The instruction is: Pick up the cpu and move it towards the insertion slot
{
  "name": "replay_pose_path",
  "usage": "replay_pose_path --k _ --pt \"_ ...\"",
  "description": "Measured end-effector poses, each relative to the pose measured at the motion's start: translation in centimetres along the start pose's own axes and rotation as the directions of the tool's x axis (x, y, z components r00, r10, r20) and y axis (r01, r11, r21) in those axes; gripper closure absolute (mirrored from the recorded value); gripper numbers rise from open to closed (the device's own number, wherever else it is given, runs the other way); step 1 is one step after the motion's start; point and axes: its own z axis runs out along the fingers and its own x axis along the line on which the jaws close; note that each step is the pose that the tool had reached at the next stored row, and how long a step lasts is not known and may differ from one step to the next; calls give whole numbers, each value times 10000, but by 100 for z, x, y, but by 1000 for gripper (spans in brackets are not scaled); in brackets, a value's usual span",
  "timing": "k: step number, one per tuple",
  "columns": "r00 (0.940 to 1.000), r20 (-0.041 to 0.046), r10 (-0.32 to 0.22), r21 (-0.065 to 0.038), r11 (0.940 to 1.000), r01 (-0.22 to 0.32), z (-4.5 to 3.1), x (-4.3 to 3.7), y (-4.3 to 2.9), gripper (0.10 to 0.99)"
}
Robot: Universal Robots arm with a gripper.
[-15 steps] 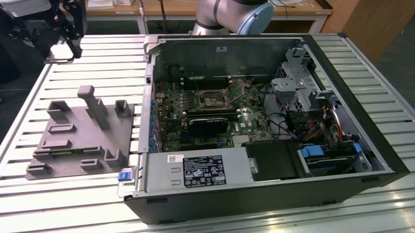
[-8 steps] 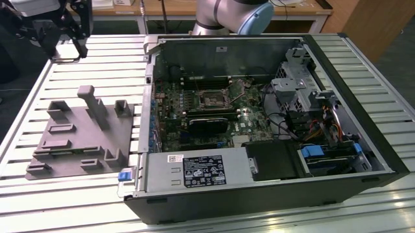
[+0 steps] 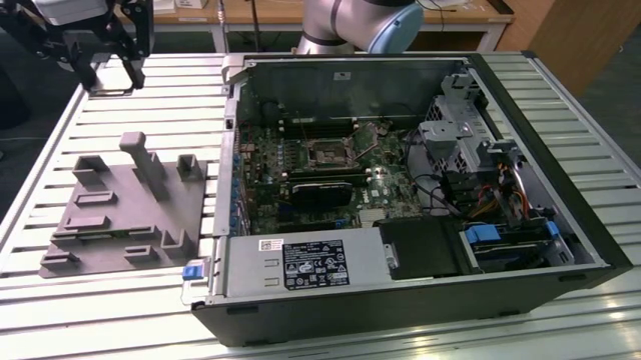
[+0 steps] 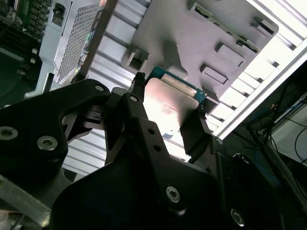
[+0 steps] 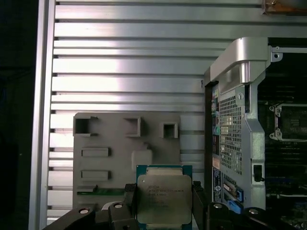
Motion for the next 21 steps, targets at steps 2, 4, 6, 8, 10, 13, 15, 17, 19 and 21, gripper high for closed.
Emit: replay_pose_path --k 2,4,6,8,10,13,15,17,19,21 --pt "10000 0 0 1 10000 0 0 -27 2 541" --pt "10000 -1 -1 1 10000 1 0 -55 3 541" --pt "10000 0 -1 1 10000 1 0 -81 5 541" --pt "10000 0 -1 0 10000 1 0 -106 7 541" --pt "10000 0 -1 1 10000 1 1 -132 9 541" --pt "10000 0 -1 0 10000 1 1 -169 13 541" --pt "10000 0 0 1 10000 0 1 -195 15 541" --pt "10000 0 0 0 10000 0 1 -218 17 541" --pt "10000 -1 0 1 10000 0 1 -242 20 541" --pt "10000 0 -1 0 10000 1 1 -266 22 541"
